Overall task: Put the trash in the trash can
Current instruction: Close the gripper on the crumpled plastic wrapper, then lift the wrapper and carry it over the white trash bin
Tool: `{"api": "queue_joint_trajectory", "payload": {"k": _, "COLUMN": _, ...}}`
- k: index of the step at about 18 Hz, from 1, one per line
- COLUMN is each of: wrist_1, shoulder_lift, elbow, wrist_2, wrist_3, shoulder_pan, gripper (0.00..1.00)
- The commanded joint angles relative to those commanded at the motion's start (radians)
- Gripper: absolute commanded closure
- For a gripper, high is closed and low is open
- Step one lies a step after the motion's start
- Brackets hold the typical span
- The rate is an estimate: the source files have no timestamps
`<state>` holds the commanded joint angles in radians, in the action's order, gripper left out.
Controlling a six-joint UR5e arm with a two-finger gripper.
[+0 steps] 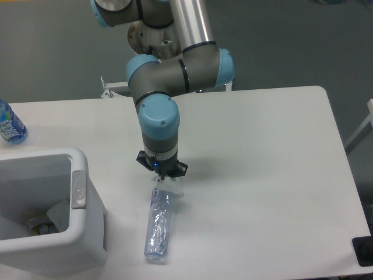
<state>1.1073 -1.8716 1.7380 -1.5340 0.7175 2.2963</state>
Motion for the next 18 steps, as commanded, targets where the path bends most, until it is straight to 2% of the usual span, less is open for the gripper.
{"api": "queue_joint_trajectory", "payload": {"k": 3, "wrist_1": 0.066, "shoulder_lift": 0.043, "elbow": -0.006, "wrist_2": 0.003, "wrist_3": 0.060, "shoulder_pan": 0.032, "gripper": 1.00}}
{"api": "queue_joint_trajectory", "payload": {"k": 7, "wrist_1": 0.100, "shoulder_lift": 0.098, "elbow": -0.046, "wrist_2": 0.027, "wrist_3": 0.077, "shoulder_pan": 0.063, "gripper": 1.00}}
{"api": "queue_joint_trajectory", "payload": {"k": 10, "wrist_1": 0.103, "shoulder_lift": 0.132, "elbow": -0.147, "wrist_2": 0.229, "wrist_3": 0.045, "shoulder_pan": 0.132, "gripper": 1.00}}
{"api": "queue_joint_trajectory", "payload": {"k": 13, "wrist_1": 0.091, "shoulder_lift": 0.132, "elbow": -0.262, "wrist_2": 0.460, "wrist_3": -0.168, "shoulder_pan": 0.189, "gripper": 1.00}}
{"api": "queue_joint_trajectory", "payload": {"k": 15, "wrist_1": 0.048, "shoulder_lift": 0.121, "elbow": -0.340, "wrist_2": 0.535, "wrist_3": -0.297, "shoulder_pan": 0.189, "gripper": 1.00}}
{"api": "queue_joint_trajectory", "payload": {"k": 18, "wrist_1": -0.065, "shoulder_lift": 0.104, "elbow": -0.359, "wrist_2": 0.606, "wrist_3": -0.435, "shoulder_pan": 0.170, "gripper": 1.00}}
